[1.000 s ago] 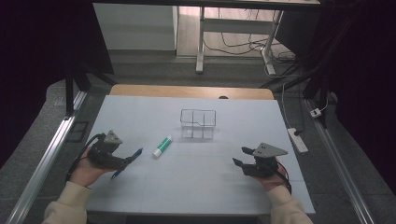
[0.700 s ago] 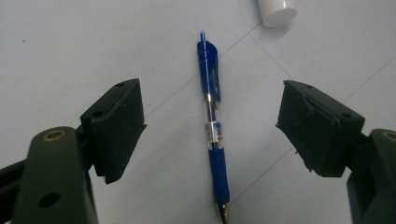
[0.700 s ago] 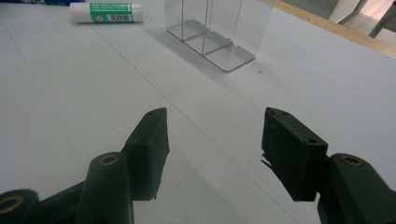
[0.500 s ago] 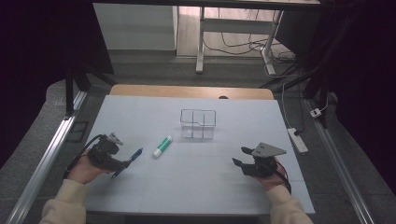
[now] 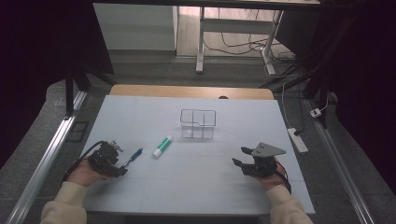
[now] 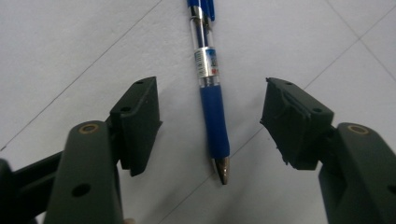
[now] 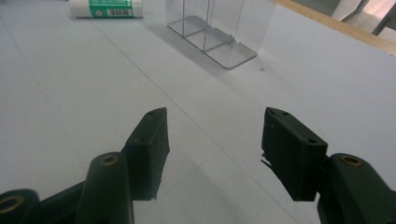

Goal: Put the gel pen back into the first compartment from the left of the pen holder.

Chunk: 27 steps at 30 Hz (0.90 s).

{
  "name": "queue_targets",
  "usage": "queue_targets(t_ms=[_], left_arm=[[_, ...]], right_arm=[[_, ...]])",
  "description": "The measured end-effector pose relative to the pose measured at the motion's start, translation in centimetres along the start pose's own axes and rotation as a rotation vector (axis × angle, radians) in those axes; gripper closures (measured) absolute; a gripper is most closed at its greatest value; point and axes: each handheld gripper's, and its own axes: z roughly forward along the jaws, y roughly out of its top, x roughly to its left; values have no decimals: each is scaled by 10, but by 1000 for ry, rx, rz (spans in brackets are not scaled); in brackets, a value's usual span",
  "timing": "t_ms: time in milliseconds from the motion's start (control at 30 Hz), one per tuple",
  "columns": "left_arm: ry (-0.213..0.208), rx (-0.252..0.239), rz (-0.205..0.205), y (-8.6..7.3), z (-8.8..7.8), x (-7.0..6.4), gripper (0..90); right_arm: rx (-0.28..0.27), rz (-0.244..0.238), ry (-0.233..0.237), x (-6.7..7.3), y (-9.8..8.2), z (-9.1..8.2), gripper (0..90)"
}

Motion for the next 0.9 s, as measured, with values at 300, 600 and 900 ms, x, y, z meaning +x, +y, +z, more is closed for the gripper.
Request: queue_targets(t_ms=[300, 600, 900], left_arm=[[4, 55, 15, 0, 6, -1, 511], [9, 96, 8, 5, 5, -4, 717], [10, 97, 6, 5, 5, -5, 794]], right_arm=[[0, -2, -4, 0, 0, 0, 408], [7, -2, -7, 0, 0, 1, 408], [12, -3, -8, -1, 0, 0, 409]])
